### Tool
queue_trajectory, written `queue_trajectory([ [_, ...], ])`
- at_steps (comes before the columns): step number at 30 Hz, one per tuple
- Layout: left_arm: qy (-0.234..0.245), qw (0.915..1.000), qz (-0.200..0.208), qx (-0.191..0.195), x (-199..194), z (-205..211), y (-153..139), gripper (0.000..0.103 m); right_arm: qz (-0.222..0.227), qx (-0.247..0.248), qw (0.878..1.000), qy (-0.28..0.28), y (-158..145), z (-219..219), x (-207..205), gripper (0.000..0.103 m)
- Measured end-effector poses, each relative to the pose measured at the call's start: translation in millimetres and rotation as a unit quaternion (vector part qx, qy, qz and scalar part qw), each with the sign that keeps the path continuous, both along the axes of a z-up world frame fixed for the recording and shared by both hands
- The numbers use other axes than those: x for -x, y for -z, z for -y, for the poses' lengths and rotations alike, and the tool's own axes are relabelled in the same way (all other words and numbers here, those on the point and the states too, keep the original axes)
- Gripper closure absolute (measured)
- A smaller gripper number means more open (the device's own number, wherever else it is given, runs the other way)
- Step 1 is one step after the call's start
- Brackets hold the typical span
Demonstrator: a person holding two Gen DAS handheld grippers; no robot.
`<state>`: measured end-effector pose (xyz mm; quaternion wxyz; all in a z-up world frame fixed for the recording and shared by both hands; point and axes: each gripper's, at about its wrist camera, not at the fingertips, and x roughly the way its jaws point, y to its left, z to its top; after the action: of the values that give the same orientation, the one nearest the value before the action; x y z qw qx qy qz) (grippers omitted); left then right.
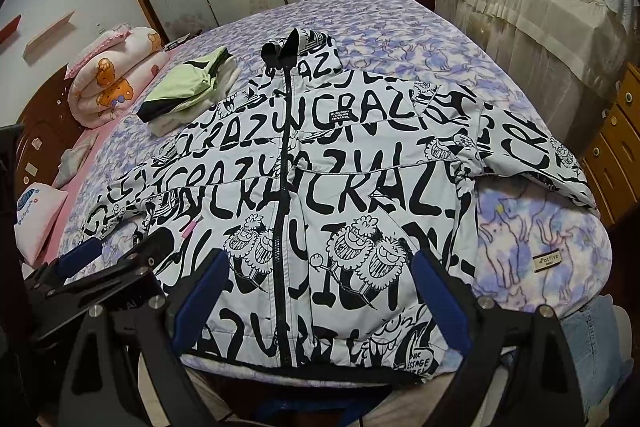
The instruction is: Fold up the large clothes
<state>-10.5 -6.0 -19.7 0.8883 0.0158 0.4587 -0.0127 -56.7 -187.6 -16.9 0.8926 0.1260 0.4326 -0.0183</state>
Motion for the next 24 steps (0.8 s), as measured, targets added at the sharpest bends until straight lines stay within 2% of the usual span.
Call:
queue_trajectory([
  [12, 0.011, 0.9999, 0.006, -0.007, 0, 12, 5, 0.005, 0.003, 0.0, 1.0, 0.003, 1, 3, 0, 0.009],
  [24, 0.031, 0.9988, 0.033, -0.019, -13, 27, -14, 0.005, 0.015, 0.023, 1.0, 0.003, -4, 12, -5, 0.009],
])
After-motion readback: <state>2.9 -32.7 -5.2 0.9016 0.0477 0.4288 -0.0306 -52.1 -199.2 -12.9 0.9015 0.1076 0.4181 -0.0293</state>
